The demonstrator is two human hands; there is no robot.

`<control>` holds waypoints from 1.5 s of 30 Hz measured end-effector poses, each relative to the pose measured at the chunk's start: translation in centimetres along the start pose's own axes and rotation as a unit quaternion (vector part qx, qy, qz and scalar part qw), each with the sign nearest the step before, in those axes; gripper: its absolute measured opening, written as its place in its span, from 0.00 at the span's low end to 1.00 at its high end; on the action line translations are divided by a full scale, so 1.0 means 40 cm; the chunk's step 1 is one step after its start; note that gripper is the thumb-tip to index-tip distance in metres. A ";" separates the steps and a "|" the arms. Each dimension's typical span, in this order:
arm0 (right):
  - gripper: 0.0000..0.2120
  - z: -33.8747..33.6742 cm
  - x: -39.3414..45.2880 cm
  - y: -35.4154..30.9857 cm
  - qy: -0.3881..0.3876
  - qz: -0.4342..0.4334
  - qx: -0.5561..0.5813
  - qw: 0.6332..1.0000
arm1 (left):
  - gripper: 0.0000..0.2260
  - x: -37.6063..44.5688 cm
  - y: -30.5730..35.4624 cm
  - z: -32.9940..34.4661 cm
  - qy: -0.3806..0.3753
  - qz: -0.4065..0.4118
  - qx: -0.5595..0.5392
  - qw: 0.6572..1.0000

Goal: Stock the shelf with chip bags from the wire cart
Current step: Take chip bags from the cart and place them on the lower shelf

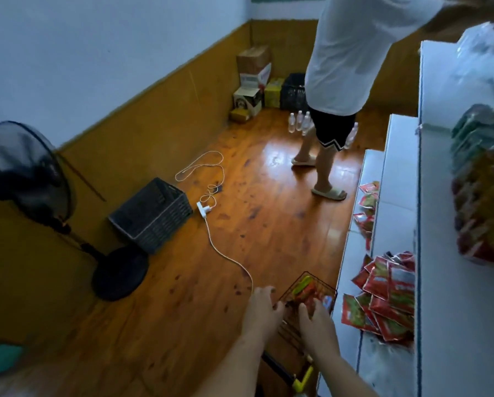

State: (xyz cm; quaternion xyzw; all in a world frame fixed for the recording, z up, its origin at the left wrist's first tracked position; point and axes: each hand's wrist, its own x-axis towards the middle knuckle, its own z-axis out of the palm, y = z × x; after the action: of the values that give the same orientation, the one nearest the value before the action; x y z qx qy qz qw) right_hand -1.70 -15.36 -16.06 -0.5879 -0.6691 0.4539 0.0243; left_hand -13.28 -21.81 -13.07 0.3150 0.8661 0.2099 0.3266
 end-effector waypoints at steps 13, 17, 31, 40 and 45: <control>0.19 0.065 0.185 -0.064 0.106 0.210 0.138 0.962 | 0.19 0.396 0.042 -0.028 -0.138 0.084 0.047 0.986; 0.24 0.135 0.268 -0.046 0.087 0.221 0.145 0.961 | 0.20 0.483 -0.006 0.034 -0.187 0.053 0.065 0.979; 0.22 0.305 0.513 0.133 0.094 0.318 0.277 0.902 | 0.18 0.677 -0.069 0.323 -0.235 -0.044 0.045 0.970; 0.24 0.463 0.781 0.375 0.065 0.318 0.377 0.868 | 0.22 0.854 -0.218 0.680 -0.252 -0.045 0.033 0.966; 0.28 0.553 0.921 0.473 0.055 0.274 0.407 0.869 | 0.23 0.914 -0.299 0.802 -0.203 -0.049 -0.012 0.978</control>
State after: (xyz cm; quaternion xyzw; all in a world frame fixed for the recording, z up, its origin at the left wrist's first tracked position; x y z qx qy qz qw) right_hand -11.10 -0.32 -59.52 -0.7099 -0.2343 0.6413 0.1729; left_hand -17.27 -0.32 -58.13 0.3041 0.7936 0.1350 0.5095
